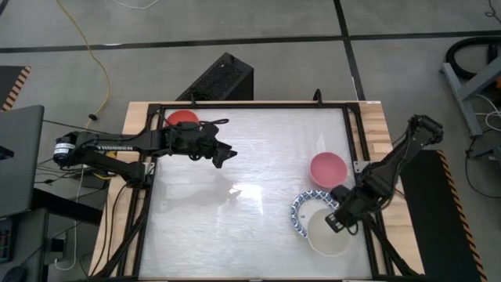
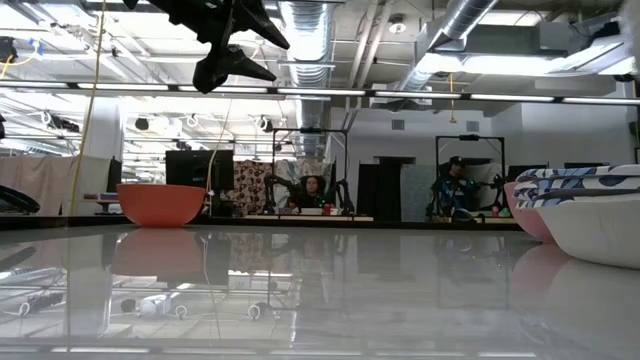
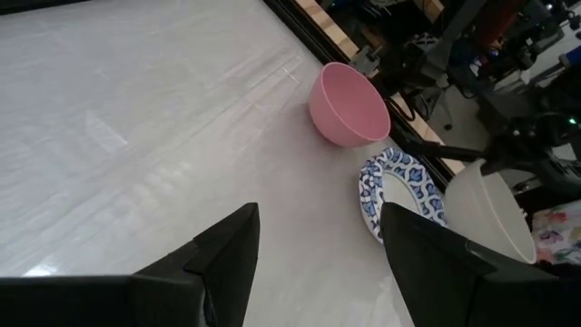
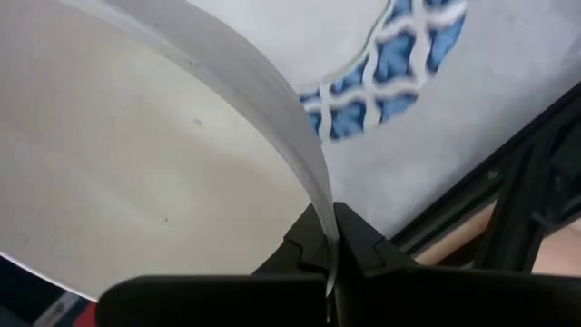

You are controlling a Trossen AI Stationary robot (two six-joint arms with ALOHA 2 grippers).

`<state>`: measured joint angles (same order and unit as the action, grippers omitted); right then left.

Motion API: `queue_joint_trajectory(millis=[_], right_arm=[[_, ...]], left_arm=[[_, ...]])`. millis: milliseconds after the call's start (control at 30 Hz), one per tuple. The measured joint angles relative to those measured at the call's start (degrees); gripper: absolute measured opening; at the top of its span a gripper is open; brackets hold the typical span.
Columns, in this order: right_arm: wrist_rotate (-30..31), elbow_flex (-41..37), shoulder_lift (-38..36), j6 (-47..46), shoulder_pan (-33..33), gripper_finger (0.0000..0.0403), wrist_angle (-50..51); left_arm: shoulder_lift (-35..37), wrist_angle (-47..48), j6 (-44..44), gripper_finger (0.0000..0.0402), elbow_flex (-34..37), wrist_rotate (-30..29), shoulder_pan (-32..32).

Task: Nest bowls inside each other by size order
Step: Stack the white bowl on top of the blue bowl

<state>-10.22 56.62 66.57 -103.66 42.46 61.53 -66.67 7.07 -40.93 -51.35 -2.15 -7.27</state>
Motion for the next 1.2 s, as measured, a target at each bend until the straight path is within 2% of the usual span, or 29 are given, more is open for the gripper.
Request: queue_joint_trajectory(millis=[367, 867, 1000, 1200], right_arm=[[1.8, -0.1, 0.0, 13.1, -10.2, 0.0011, 4.8], [2.7, -0.1, 0.0, 24.3, -15.7, 0.0011, 6.6], [2.8, -1.8, -0.8, 24.5, -16.5, 0.0011, 5.9], [2.4, -8.1, -4.5, 21.0, -16.2, 0.0011, -3.1]], left_arm=[[0.0, 0.0, 0.9, 0.0219, 0.0, 0.0, 0.0], [0.0, 0.0, 0.9, 0.0219, 0.0, 0.0, 0.0], [0.0, 0.0, 0.9, 0.0219, 0.0, 0.0, 0.0], [0.0, 0.1, 0.8, 0.0219, 0.0, 0.1, 0.0]])
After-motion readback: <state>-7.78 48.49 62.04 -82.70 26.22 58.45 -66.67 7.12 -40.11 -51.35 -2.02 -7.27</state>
